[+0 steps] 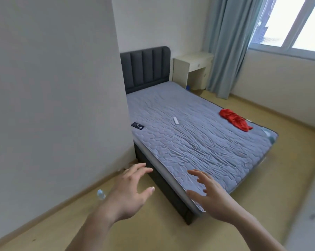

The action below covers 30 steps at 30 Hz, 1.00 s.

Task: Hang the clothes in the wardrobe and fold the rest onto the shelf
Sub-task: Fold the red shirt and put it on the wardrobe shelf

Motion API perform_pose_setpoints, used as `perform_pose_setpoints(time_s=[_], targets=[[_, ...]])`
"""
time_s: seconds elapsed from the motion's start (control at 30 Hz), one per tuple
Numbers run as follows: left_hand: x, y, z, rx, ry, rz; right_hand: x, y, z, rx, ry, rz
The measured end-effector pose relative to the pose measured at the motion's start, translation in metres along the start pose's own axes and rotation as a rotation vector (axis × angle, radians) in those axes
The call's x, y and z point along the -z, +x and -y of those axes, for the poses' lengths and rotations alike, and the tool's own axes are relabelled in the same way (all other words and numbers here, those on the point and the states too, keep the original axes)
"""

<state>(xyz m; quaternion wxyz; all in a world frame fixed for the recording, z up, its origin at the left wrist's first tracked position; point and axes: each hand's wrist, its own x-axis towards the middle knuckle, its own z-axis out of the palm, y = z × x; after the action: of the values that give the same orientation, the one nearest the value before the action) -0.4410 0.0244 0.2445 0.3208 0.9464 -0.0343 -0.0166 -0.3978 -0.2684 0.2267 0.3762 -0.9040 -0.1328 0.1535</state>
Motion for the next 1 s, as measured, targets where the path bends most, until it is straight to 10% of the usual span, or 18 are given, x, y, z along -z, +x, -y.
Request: perform_pose_setpoints(time_s=[1.0], targets=[[-0.240,0.499,-0.276,-0.440,0.073,0.423,0.323,0.122,-0.311,-0.369,0.112,-0.433]])
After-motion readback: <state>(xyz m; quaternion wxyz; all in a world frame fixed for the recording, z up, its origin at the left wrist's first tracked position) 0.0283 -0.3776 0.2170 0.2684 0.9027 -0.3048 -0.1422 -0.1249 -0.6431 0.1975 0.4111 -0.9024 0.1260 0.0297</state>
